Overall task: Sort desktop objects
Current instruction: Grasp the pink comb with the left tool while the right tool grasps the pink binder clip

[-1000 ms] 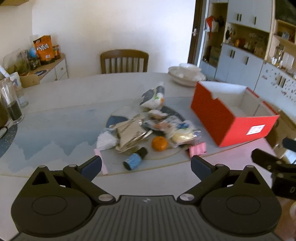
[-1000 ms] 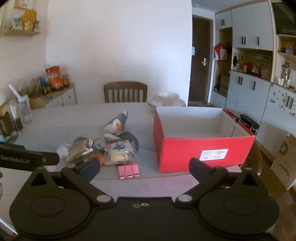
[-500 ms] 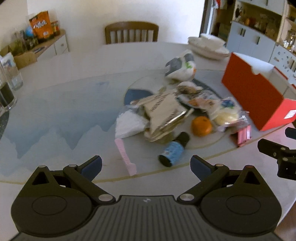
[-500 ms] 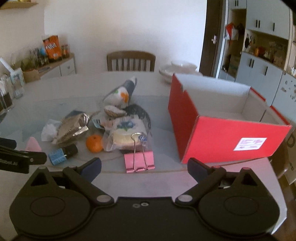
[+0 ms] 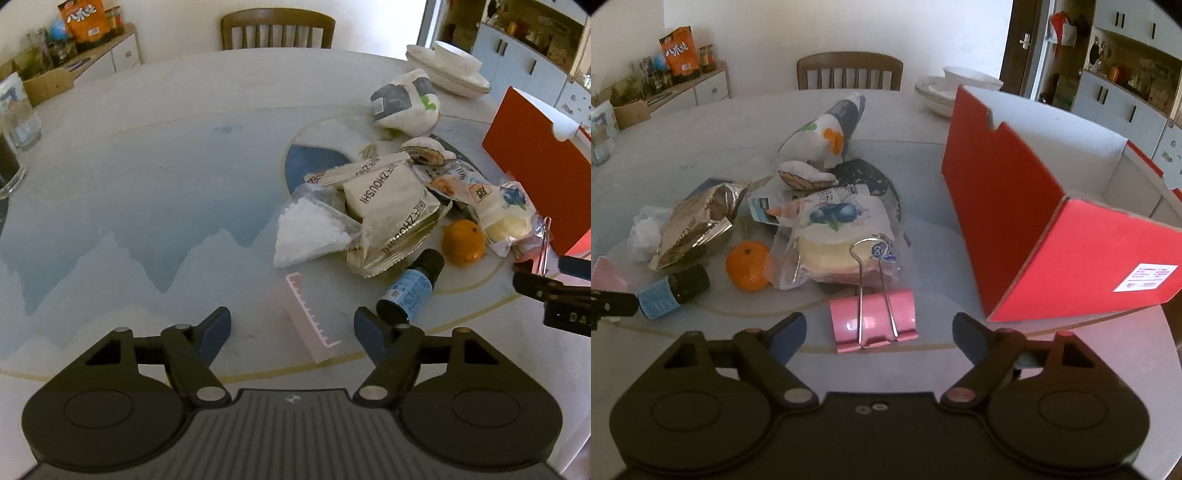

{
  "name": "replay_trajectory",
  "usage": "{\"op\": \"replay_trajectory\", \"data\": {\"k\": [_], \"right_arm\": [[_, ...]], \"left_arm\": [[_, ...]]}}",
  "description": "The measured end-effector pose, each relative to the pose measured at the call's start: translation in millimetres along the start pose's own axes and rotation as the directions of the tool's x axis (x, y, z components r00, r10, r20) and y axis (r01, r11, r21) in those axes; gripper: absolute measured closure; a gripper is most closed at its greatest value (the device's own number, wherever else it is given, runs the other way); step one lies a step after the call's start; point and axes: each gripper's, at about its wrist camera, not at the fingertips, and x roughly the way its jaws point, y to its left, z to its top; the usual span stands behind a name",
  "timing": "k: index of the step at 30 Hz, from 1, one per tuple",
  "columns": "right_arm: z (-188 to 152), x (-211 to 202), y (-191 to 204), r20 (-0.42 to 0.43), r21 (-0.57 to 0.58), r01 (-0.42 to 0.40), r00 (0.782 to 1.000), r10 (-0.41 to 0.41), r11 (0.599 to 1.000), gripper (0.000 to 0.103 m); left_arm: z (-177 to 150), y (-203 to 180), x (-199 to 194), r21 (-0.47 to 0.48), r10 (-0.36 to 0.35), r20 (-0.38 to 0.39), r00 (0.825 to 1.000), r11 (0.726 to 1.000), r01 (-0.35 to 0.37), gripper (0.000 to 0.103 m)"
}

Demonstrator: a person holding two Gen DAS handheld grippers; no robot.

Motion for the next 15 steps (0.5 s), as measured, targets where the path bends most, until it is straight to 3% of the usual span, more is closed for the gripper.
{"op": "replay_trajectory", "data": {"k": [11, 15], "right_arm": [[6.6, 9.7, 8.7, -0.028, -0.014, -0.014, 1.0, 0.013, 1.0, 0.037], [7.6, 9.7, 9.1, -0.029, -0.01, -0.014, 0.999, 0.014, 1.0, 0.049]], "left_arm": [[0.8, 5.9, -4.7, 0.037, -0.058, 0.009, 0.998, 0.998, 0.057, 0.067], [-0.9, 6.5, -5.4, 0.042, -0.08, 0.012, 0.997, 0.996, 0.08, 0.072]]}}
